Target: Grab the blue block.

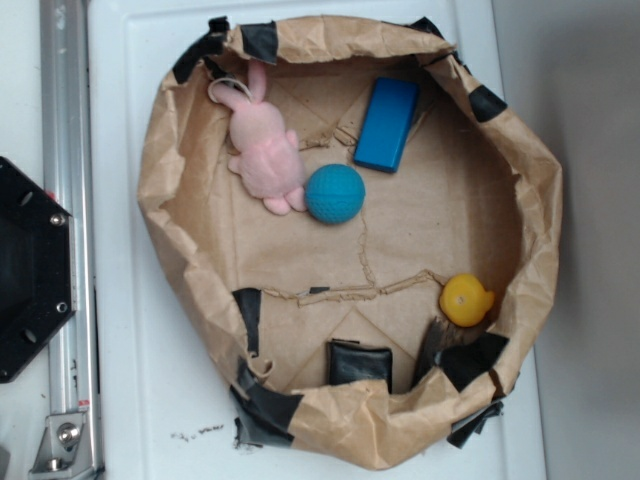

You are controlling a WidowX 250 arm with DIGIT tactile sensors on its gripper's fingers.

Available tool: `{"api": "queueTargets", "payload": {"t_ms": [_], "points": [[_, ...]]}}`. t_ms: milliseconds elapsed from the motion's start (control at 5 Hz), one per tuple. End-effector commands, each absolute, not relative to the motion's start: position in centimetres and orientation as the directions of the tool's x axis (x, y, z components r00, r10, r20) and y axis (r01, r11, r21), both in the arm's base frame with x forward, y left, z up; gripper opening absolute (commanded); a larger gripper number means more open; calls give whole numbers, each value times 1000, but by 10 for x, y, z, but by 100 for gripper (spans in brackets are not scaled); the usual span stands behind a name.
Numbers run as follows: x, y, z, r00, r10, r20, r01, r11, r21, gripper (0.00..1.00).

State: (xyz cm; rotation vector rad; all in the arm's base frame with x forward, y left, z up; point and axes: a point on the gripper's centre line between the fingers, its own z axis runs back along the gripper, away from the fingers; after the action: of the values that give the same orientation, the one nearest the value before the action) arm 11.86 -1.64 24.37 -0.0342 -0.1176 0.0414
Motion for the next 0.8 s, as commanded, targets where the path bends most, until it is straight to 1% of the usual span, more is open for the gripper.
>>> {"api": "queueTargets", "payload": {"t_ms": [0,200,400,600], "points": [[119,-16,244,992,43,117,-39,999,-37,100],[169,-9,226,929,265,256,-252,964,-86,100],[218,-3,199,832,438,339,-415,899,-143,100],[239,8,166,671,618,409,-614,773,-161,100]]}}
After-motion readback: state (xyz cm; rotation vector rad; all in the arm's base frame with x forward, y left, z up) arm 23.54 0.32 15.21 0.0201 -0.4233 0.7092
